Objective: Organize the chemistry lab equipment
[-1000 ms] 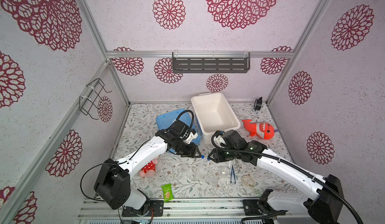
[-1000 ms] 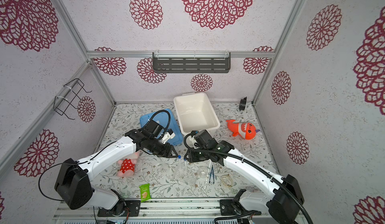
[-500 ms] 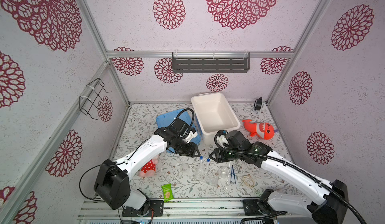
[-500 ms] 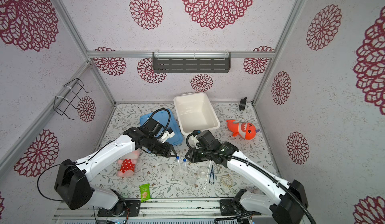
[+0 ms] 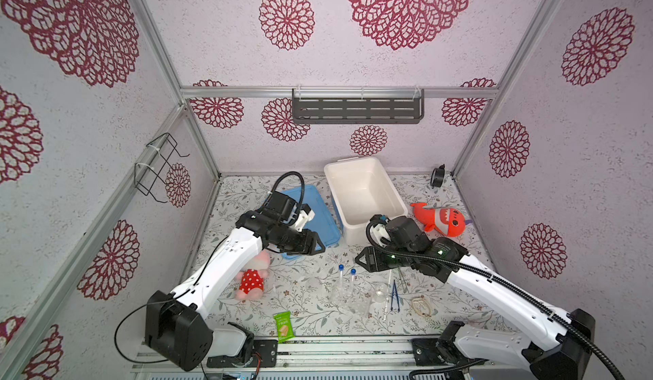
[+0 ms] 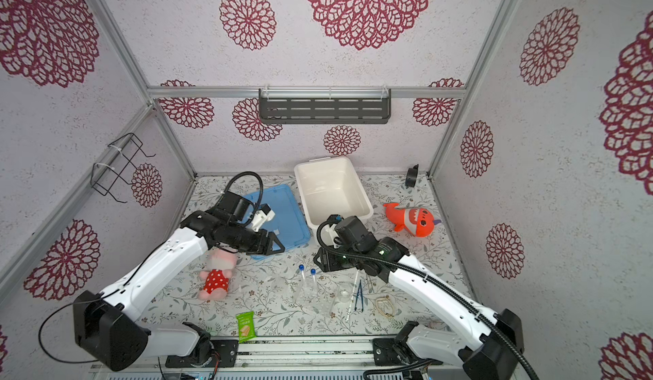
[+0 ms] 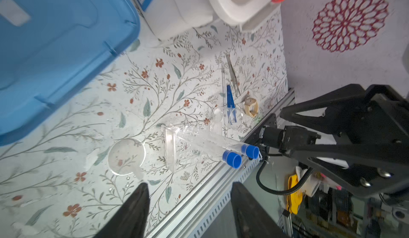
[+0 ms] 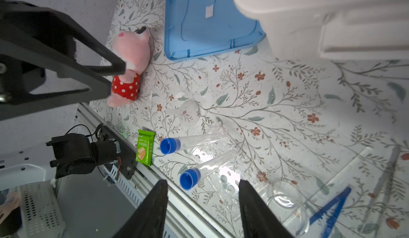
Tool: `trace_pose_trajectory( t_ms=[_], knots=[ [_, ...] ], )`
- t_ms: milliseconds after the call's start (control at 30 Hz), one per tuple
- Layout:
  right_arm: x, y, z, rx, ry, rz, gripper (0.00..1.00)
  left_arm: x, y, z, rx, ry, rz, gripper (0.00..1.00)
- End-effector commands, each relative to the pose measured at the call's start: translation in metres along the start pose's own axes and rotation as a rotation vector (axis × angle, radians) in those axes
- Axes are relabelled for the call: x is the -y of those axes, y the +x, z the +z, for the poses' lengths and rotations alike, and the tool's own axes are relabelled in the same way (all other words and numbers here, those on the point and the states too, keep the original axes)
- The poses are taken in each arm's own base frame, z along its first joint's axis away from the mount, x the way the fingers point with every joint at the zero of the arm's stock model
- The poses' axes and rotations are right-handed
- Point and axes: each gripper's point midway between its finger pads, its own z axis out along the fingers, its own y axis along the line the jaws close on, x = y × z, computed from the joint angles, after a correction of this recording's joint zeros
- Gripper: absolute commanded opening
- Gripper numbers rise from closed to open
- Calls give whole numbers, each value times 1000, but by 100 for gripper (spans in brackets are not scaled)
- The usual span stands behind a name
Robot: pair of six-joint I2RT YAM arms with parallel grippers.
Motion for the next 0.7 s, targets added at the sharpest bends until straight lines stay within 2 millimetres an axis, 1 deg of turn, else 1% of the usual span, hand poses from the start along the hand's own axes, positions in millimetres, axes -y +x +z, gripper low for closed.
trace_pose_trajectory(
  t_ms=[0, 100, 200, 267, 333, 400, 467, 533, 600, 633, 667],
  knots=[
    [17, 9, -11, -4, 67, -53, 59, -3, -8, -32, 94, -26, 31, 68],
    [15, 28, -11, -33, 24, -159, 62, -20, -12, -47, 147, -79, 2, 69],
    [10, 43, -13, -16, -7, -338, 66, -38, -17, -58, 187, -110, -61, 71],
    [6, 50, -11, 12, -11, -455, 71, -48, -22, -64, 216, -127, -104, 73],
    [-10, 61, -4, 12, -84, -601, 99, -56, -29, -72, 254, -144, -137, 74],
    [-20, 72, 2, -6, -121, -716, 99, -64, -34, -81, 292, -174, -159, 76],
    [-22, 78, 9, -27, -122, -795, 99, -74, -38, -90, 329, -213, -184, 79],
    [-17, 98, 18, -98, -109, -949, 99, -86, -39, -98, 368, -255, -224, 82],
    [-10, 125, 26, -165, -91, -1158, 99, -99, -38, -105, 397, -294, -266, 83],
    [-6, 130, 31, -161, -75, -1198, 99, -106, -37, -107, 411, -308, -285, 84],
    [-5, 130, 34, -145, -72, -1208, 99, -111, -36, -108, 422, -317, -302, 84]
  ],
)
